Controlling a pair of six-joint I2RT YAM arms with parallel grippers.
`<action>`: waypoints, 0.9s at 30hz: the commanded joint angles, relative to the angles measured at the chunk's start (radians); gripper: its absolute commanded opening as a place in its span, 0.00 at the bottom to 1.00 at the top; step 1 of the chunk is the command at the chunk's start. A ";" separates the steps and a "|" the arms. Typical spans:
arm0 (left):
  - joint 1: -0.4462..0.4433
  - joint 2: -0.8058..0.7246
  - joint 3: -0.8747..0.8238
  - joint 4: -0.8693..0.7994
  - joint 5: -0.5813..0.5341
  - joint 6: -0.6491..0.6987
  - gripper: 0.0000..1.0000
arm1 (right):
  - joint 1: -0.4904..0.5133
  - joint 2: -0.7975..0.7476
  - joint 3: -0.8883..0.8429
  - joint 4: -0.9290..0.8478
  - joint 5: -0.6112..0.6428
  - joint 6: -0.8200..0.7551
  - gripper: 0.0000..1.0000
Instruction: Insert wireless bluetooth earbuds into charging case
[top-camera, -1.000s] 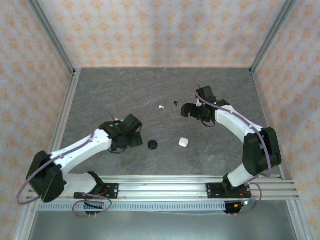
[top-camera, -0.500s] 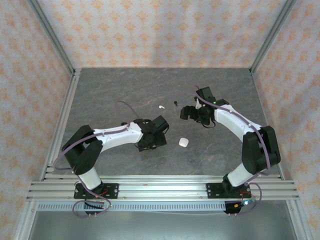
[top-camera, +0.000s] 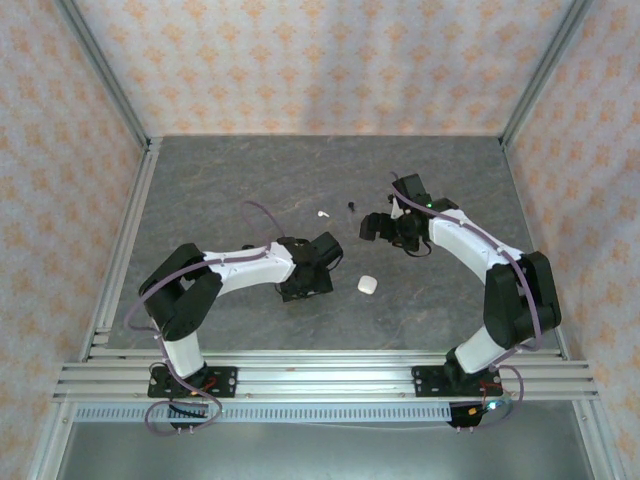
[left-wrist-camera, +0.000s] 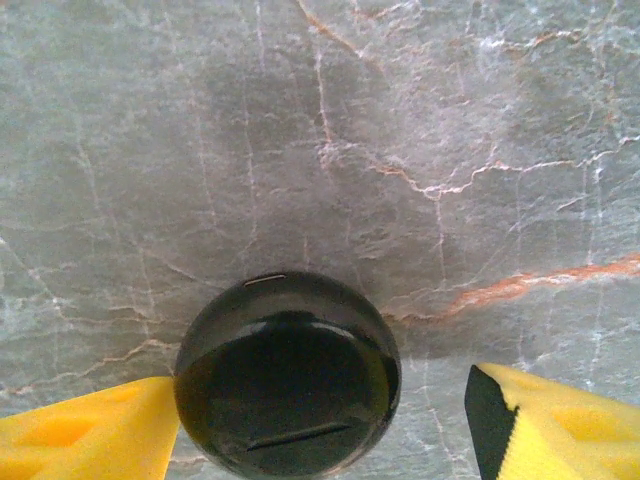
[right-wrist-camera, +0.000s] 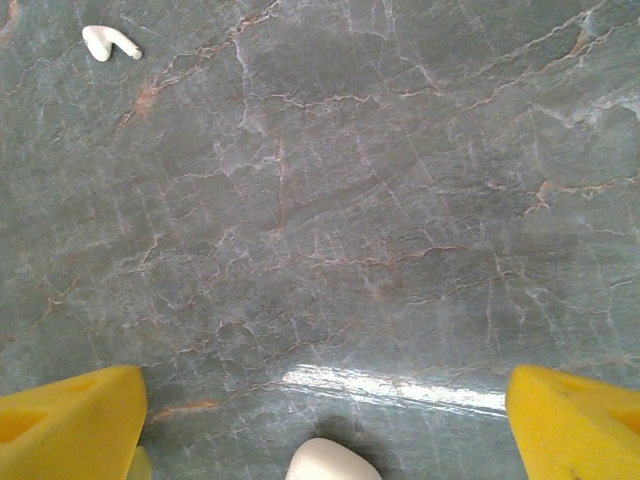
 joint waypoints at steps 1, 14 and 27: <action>0.014 0.002 0.014 -0.040 -0.045 0.062 0.72 | 0.001 -0.014 -0.009 -0.024 -0.016 0.019 0.93; 0.017 0.050 0.041 -0.071 -0.062 0.302 0.54 | 0.000 0.009 0.018 -0.038 -0.081 0.021 0.92; 0.016 -0.070 0.032 -0.017 -0.087 0.532 0.36 | -0.031 0.039 0.040 -0.110 -0.370 -0.047 0.88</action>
